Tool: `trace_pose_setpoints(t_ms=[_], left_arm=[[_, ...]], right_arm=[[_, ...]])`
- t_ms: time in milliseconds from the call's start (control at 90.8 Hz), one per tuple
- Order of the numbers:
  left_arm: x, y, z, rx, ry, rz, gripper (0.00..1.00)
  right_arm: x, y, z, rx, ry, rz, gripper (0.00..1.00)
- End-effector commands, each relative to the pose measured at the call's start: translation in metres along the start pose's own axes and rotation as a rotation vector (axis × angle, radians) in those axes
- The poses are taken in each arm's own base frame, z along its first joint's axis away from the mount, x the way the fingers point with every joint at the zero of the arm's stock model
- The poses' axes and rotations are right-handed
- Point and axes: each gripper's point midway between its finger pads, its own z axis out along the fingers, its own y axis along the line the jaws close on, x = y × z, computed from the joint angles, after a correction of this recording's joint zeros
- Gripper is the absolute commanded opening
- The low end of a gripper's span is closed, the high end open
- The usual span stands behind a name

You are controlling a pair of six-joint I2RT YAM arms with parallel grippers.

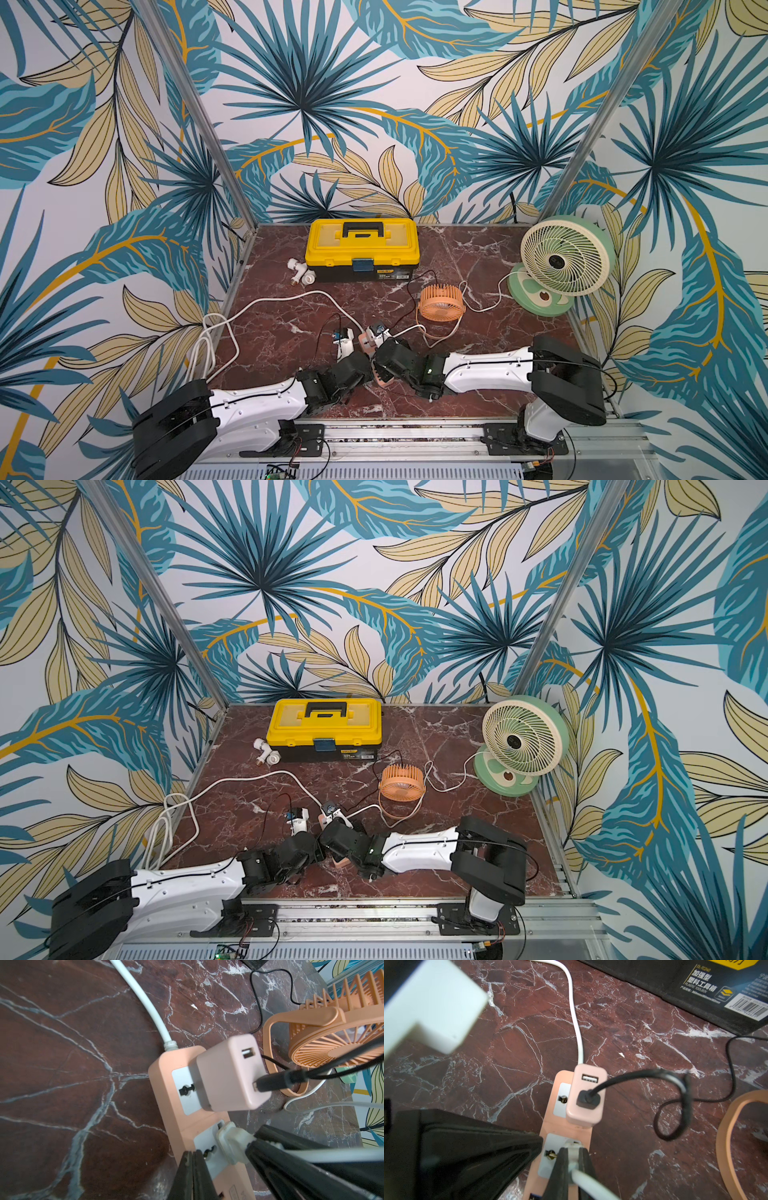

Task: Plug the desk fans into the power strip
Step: Insert the plug into the socket.

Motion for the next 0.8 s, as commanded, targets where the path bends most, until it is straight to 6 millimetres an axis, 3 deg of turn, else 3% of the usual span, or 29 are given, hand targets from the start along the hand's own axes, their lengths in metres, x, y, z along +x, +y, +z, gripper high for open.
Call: trace_pose_setpoints(t_ms=[0, 165, 331, 408, 518, 573, 793], left_arm=[[0.004, 0.01, 0.003, -0.05, 0.029, 0.019, 0.07], [0.004, 0.01, 0.003, -0.048, 0.029, 0.017, 0.06], [0.003, 0.009, 0.002, -0.044, 0.026, 0.015, 0.06], [0.002, 0.006, 0.002, -0.038, 0.026, 0.018, 0.06], [0.0, 0.004, 0.0, -0.037, 0.025, 0.023, 0.07], [0.0, 0.004, -0.001, -0.037, 0.022, 0.024, 0.08], [-0.006, 0.006, -0.006, -0.047, 0.006, 0.036, 0.12]], right_arm=[[0.157, -0.009, -0.007, -0.042, 0.562, -0.131, 0.0], [0.185, -0.01, -0.015, -0.063, 0.653, -0.085, 0.0], [0.181, -0.011, -0.021, -0.04, 0.614, -0.049, 0.0], [0.167, -0.013, -0.023, -0.02, 0.57, -0.041, 0.01], [0.136, -0.019, -0.026, 0.025, 0.471, -0.024, 0.41], [0.116, -0.017, -0.029, 0.022, 0.406, -0.005, 0.53], [0.051, -0.002, -0.048, -0.056, 0.2, 0.051, 0.64]])
